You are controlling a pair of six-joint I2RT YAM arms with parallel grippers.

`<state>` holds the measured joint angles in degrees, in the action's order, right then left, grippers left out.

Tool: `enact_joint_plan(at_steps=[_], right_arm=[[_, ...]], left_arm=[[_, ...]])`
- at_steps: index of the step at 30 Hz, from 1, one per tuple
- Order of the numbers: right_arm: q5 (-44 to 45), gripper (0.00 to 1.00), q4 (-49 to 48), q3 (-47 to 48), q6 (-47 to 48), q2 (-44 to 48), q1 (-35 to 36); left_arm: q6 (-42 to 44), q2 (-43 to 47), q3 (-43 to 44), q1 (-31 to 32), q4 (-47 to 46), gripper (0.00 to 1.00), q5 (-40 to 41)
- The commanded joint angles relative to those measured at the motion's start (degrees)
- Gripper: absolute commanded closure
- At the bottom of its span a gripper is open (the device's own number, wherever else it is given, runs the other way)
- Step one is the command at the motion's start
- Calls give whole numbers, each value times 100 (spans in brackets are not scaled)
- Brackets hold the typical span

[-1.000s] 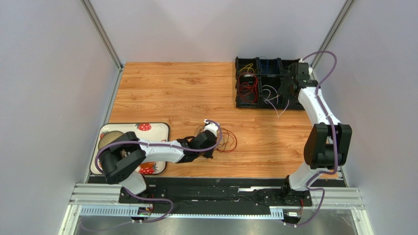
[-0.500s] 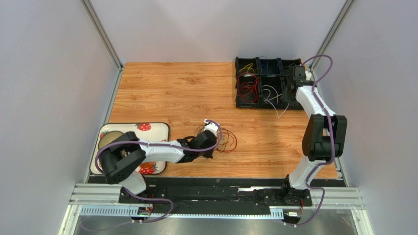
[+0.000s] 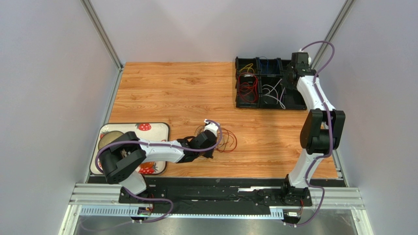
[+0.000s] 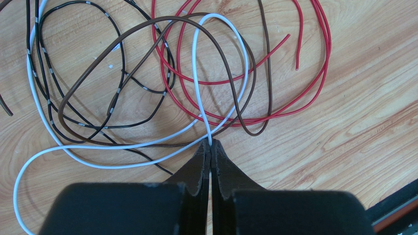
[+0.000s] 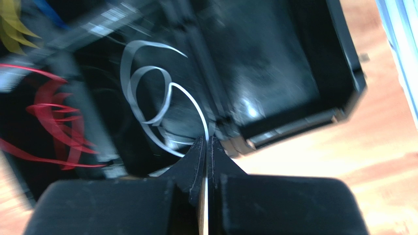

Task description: Untangle the cables

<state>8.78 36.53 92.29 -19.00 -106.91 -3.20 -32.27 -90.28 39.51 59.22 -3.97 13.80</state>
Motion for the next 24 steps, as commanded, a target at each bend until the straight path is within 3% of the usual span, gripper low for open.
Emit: enact_joint_plan(at_steps=[1,8,14,24], right_arm=[[-788,100,-427,719,55,-294,65],[-1290,100,-1130,1283,178,-988,65],[-1519,100,-2350,440,152,-1095,57],[-1556,100,-2994,8,-314,-1288,214]], left_arm=[[-7,-235,48,2,230,100,-62],[-7,-253,75,10,247,100,-71],[-7,-332,145,10,291,100,-62],[10,-376,163,10,291,100,-71]])
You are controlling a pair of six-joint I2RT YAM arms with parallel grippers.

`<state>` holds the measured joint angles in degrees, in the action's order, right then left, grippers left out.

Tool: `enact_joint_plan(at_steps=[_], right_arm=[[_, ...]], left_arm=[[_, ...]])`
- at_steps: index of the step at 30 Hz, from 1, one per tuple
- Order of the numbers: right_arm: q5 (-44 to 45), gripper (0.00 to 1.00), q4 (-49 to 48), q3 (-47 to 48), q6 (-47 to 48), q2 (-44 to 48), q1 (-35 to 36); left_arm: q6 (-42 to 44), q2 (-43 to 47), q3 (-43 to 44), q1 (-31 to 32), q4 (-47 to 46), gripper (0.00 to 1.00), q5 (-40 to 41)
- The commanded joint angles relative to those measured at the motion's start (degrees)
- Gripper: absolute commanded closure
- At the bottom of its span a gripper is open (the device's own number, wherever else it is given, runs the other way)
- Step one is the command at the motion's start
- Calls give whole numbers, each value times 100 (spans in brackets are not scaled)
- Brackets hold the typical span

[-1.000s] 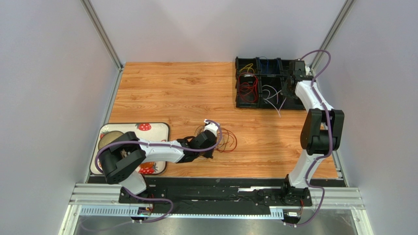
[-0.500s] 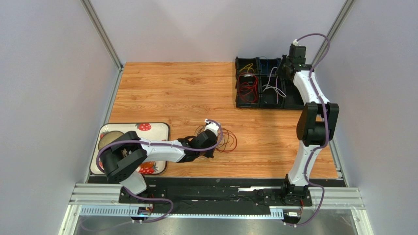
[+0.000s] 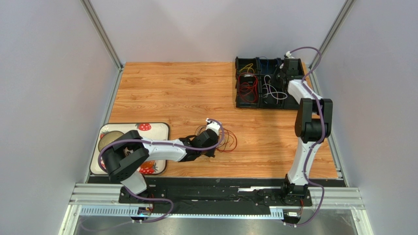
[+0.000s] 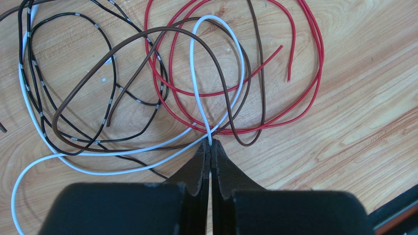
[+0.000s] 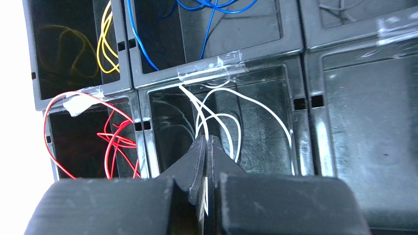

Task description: Untangle the cables

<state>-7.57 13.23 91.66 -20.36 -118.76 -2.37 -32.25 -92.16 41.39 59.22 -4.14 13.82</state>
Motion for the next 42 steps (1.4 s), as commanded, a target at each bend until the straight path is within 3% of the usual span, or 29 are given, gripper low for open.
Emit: enact_joint_plan(at_steps=[1,11,20,27,30,34,42], right_arm=[[185,100,-656,141,-153,-182,166],[327,100,-647,98,-161,-376,413],[291,100,-225,704,-267,-859,545],[440,100,91,889,-21,-737,545],[668,95,469,933,172,-535,536],[1012,73,680,792,331,-131,536],[1206,59,1128,810,436,248,545]], left_arm=[[8,-180,-25,10,300,100,-73],[8,-162,-43,10,274,100,-73],[-1,-136,-78,10,265,100,-64],[-1,-109,-87,10,247,100,-64],[-1,-109,-87,10,247,100,-64],[-1,-109,-96,10,247,100,-64],[-1,-65,-131,10,221,100,-55]])
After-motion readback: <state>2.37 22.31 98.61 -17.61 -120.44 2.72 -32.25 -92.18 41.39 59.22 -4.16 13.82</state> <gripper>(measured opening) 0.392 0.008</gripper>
